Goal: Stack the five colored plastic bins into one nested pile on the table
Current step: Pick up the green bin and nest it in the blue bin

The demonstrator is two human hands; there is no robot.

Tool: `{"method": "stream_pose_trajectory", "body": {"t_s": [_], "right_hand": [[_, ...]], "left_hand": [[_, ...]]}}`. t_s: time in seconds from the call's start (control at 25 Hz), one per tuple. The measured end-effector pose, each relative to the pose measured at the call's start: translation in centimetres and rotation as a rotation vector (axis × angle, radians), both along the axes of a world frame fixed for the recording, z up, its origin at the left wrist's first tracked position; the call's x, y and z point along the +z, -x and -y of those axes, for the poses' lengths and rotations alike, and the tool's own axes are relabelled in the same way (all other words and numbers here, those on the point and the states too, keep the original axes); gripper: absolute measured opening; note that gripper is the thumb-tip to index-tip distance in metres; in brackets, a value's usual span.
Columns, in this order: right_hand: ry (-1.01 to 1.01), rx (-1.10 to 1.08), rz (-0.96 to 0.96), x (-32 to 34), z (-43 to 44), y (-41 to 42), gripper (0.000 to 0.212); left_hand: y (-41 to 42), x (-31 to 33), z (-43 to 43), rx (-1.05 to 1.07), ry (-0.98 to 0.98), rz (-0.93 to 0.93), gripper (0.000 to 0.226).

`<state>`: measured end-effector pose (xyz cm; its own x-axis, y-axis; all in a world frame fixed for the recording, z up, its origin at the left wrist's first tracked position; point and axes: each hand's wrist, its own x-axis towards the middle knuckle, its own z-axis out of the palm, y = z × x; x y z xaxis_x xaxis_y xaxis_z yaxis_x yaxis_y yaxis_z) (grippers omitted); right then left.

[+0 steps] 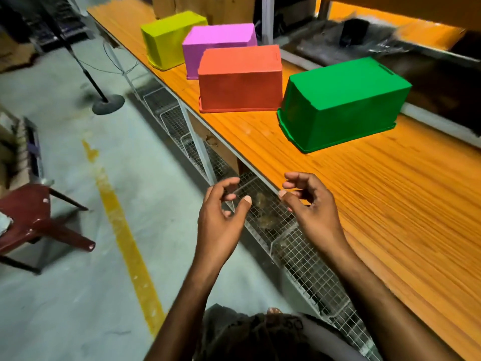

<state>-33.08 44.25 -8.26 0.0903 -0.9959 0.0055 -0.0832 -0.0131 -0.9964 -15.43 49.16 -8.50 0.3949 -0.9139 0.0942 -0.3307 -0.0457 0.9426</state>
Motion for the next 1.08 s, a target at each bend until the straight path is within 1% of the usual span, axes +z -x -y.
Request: {"method": "stream_pose_trajectory", "body": {"t_s": [0.12,0.28,0.44,0.56,0.72,0.84,0.92,1.08], "right_hand": [[0.019,-0.052,-0.015,-0.4,4.7,-2.6,0.032],[0.033,-0.141,-0.033,-1.6,10.8,-6.7,0.033],[0.07,-0.323,-0.077,-1.8,16.4,-11.4,0.035],[0.09,-0.47,-0.128,-1.3,18.8,-13.2,0.035],[0.13,-0.703,-0.221,-1.4,20.5,-12.6,0.037],[0.121,-0.859,-0.28,-2.3,21.5,-10.8,0.04],[0.093,-0.927,-0.293,-3.3,22.1,-9.7,0.048],[0.008,-1.0,-0.221,-5.3,23.2,-8.0,0.065]], "left_hand": [[-2.9,-0.5,5.6,-0.049,-0.016,0.002,0.036],[-7.5,-1.4,13.9,-0.177,-0.031,-0.04,0.036],[-12.1,-1.7,22.8,-0.354,0.0,0.018,0.036],[-13.7,-0.9,28.4,-0.49,0.016,0.036,0.035],[-12.6,-0.9,34.6,-0.674,0.007,0.02,0.037],[-10.0,-1.9,38.6,-0.767,-0.037,-0.031,0.045],[-7.9,-3.2,41.1,-0.779,-0.067,-0.034,0.056],[-4.4,-5.7,44.9,-0.758,-0.131,0.023,0.077]]}}
